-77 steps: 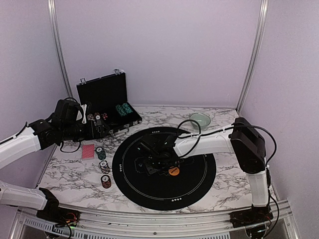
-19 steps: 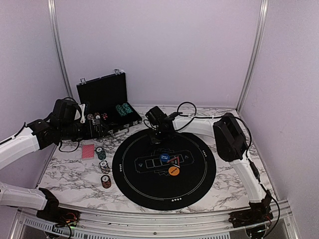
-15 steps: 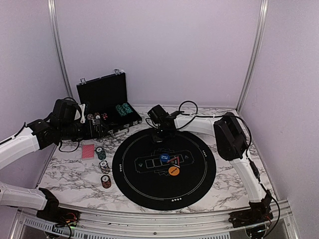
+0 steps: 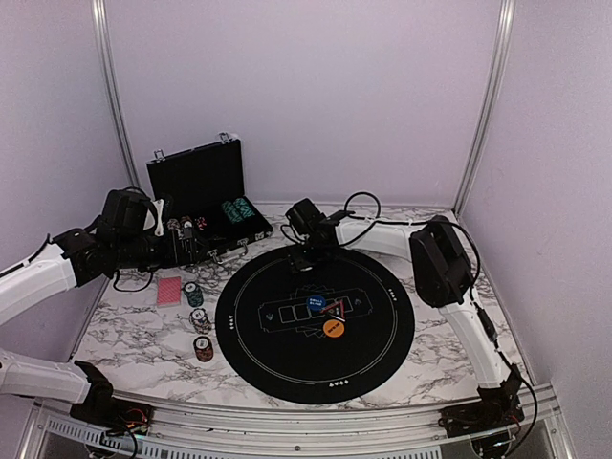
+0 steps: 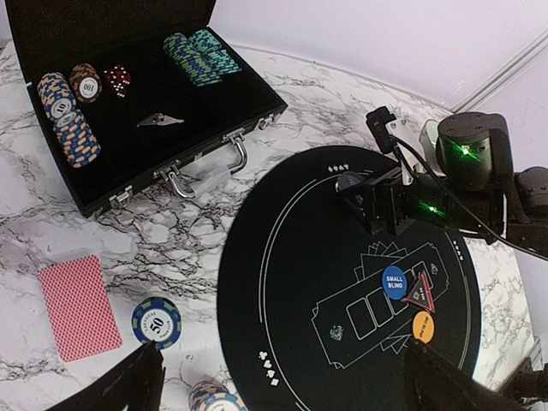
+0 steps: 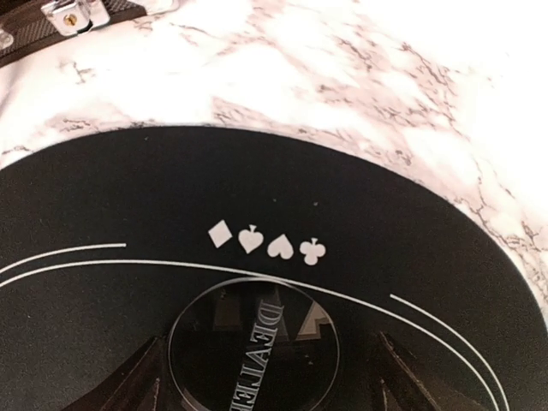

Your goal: Distribute texas hold em gaming equipment

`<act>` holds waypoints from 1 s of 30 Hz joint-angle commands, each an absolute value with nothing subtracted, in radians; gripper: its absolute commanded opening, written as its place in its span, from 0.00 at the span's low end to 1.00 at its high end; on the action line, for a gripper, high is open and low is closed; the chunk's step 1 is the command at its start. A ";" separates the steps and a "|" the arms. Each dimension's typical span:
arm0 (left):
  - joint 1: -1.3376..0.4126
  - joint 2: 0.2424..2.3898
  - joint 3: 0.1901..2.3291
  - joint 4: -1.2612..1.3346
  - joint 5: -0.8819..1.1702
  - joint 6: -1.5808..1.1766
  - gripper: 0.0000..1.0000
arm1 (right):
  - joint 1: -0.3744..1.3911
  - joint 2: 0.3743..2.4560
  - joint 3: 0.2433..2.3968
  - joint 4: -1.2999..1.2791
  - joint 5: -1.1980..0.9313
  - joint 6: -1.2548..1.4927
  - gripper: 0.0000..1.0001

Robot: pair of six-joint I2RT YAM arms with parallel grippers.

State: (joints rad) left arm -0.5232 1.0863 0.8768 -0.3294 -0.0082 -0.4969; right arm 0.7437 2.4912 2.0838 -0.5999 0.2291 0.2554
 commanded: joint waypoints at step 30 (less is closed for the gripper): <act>-0.515 1.060 0.858 -0.351 -0.005 -0.512 0.99 | 0.897 2.108 1.471 -0.509 0.130 0.351 0.69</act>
State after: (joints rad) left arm -0.5186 1.0836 0.8722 -0.3416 -0.0082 -0.5110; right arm 0.8768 2.1323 1.5078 -0.4744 0.1390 0.3218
